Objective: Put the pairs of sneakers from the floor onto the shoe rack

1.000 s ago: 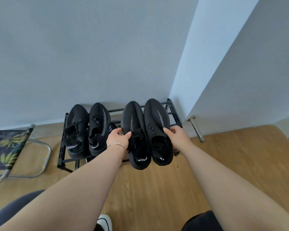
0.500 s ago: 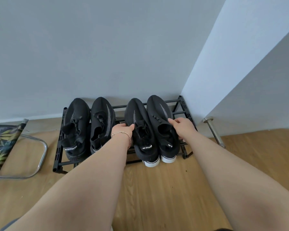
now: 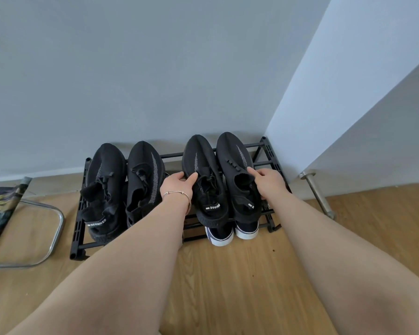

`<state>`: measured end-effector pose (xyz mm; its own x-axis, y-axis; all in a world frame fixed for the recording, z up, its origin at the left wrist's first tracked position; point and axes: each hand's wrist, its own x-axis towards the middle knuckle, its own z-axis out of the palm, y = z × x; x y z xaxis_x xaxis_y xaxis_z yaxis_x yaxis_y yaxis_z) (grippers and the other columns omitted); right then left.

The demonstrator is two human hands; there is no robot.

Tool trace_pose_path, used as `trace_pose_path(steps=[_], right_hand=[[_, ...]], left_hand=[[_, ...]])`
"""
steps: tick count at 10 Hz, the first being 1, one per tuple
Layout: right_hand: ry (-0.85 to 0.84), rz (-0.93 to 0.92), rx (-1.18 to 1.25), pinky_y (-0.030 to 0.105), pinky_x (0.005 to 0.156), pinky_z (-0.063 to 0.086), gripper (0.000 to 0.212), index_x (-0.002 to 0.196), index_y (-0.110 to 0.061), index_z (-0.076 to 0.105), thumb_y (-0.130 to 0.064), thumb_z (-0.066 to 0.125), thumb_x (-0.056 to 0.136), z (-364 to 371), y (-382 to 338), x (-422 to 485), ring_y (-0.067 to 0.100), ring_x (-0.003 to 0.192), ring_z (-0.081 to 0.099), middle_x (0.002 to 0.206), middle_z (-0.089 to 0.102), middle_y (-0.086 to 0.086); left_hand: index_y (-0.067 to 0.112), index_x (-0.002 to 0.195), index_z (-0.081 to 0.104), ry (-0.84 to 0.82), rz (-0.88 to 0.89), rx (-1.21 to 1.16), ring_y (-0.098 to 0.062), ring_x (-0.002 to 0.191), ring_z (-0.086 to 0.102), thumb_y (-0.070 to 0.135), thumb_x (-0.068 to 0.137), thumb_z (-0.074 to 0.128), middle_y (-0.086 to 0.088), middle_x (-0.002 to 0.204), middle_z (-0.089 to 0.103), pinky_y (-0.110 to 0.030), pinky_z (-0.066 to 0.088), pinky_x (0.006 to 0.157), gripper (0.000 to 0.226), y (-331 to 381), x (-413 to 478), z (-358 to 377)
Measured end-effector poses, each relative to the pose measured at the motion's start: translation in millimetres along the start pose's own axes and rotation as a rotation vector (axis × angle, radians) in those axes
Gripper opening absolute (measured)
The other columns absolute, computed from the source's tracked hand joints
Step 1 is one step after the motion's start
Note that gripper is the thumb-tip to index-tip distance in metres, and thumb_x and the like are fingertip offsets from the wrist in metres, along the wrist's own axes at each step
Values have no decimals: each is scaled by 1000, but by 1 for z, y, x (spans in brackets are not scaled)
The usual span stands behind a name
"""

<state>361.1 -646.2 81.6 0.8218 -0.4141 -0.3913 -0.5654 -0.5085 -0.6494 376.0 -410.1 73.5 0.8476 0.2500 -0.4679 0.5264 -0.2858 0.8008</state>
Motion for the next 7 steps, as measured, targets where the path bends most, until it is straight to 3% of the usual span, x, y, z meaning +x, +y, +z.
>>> trace_pose_path(steps=[1, 3, 4, 5, 6, 7], right_hand=[[34, 6, -49, 40, 79, 49, 43, 71, -20, 61, -54, 55, 96, 4, -3, 1, 30, 85, 58, 68, 54, -2], [62, 34, 1, 35, 78, 46, 44, 98, -9, 75, -49, 56, 98, 12, -7, 0, 32, 93, 62, 87, 66, 7], [57, 29, -52, 31, 63, 39, 43, 85, -11, 70, -48, 53, 100, 11, -8, 0, 30, 83, 57, 72, 59, 2], [67, 19, -99, 32, 50, 28, 53, 58, -18, 48, -49, 51, 101, 8, -10, -3, 30, 75, 51, 60, 48, 1], [66, -35, -140, 32, 54, 34, 52, 59, -23, 48, -54, 48, 100, 6, -12, -8, 31, 81, 56, 65, 54, 0], [116, -78, -177, 38, 74, 46, 46, 105, -17, 69, -54, 42, 101, 1, -14, -13, 35, 107, 62, 103, 70, 9]], left_hand=[[15, 127, 69, 10, -3, 4, -23, 103, 70, 47, 84, 71, 3, 107, 77, -42, 52, 101, 53, -3, 2, 0], [15, 133, 65, 14, 31, -42, -22, 115, 65, 43, 87, 71, -1, 122, 72, -43, 47, 107, 54, -7, 1, -3], [22, 100, 75, 7, 45, 22, -22, 103, 65, 38, 90, 68, 5, 99, 74, -40, 48, 105, 19, -9, 2, -2], [28, 73, 62, -12, 85, 113, -28, 95, 60, 35, 95, 63, 7, 81, 68, -38, 46, 97, 23, -2, -4, -4], [12, 111, 70, -18, 156, 285, -32, 115, 62, 40, 99, 54, -8, 116, 73, -35, 44, 95, 35, 3, -9, -10], [10, 146, 48, -1, 108, 375, -31, 133, 52, 48, 98, 52, -8, 144, 57, -39, 38, 110, 61, 5, -12, -13]])
